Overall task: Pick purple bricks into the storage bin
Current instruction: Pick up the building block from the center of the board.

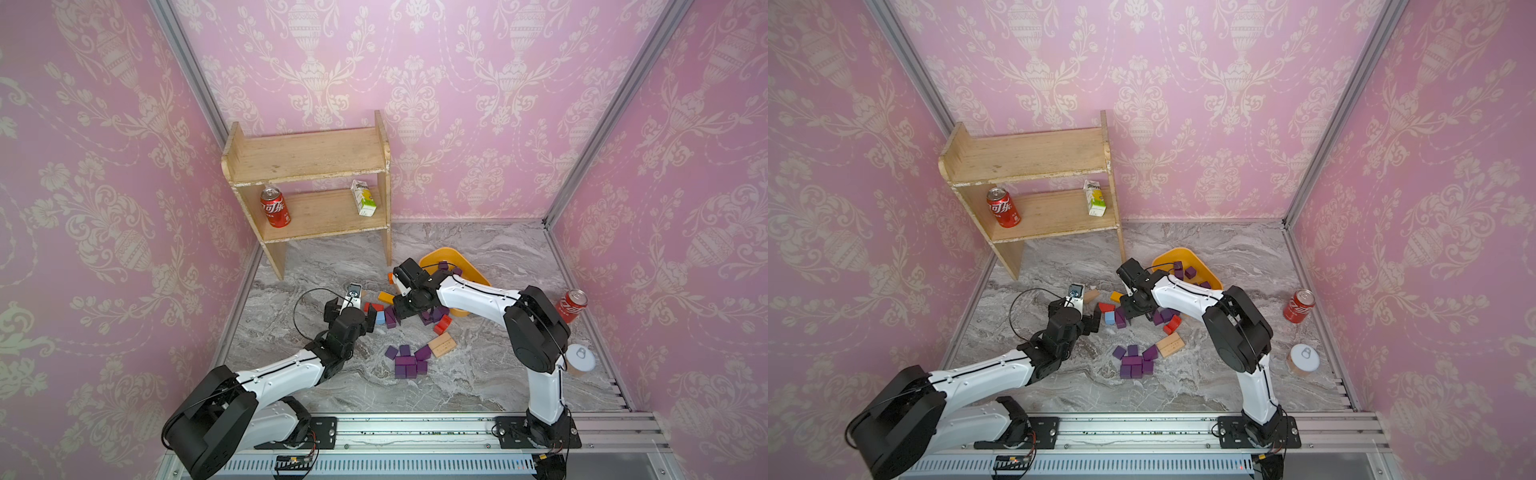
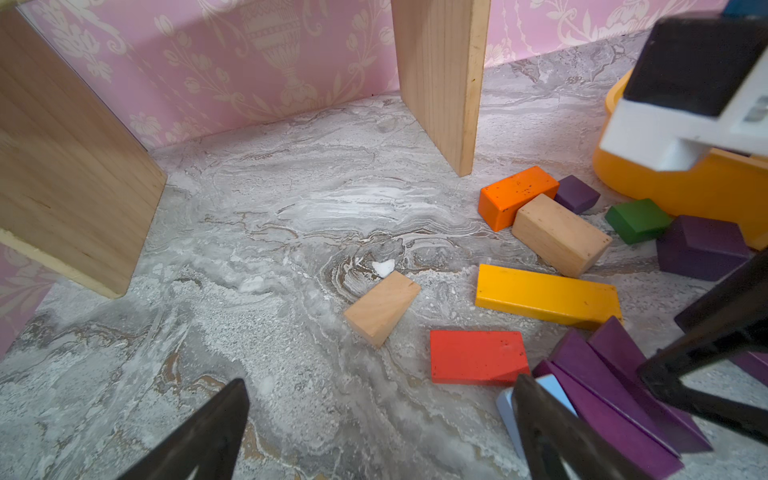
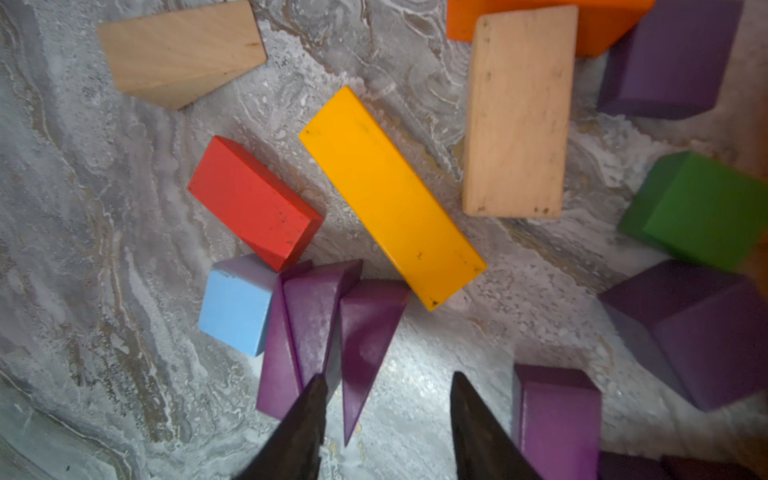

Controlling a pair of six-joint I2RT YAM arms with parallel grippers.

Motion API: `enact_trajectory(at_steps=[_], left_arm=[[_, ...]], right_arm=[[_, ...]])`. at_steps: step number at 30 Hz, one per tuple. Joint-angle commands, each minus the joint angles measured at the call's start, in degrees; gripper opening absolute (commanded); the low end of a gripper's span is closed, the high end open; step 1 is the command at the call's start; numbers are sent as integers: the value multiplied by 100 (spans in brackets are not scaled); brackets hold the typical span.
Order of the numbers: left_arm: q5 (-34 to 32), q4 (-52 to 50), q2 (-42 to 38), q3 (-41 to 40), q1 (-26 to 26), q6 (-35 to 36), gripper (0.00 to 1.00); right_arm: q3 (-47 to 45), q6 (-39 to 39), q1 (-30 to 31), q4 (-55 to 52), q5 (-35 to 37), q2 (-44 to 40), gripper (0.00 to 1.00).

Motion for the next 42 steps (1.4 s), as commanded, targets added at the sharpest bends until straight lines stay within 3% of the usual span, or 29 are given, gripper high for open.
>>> enact_trajectory(at_steps=[1,24,27,42], left_arm=[[-114,-97,53,104,49,-45,99],[-150,-273,288,255,53,-90,99],[-167,-290,279,259,52,-78,99],[-201,-308,260,265,52,-83,99]], right_arm=[[227,-165,49,-251,224,124,49],[1044,-348,56,-523,339,871,46],[1233,-385,48,-664,357,1014,40],[672,-232,56,-490,352,686,38]])
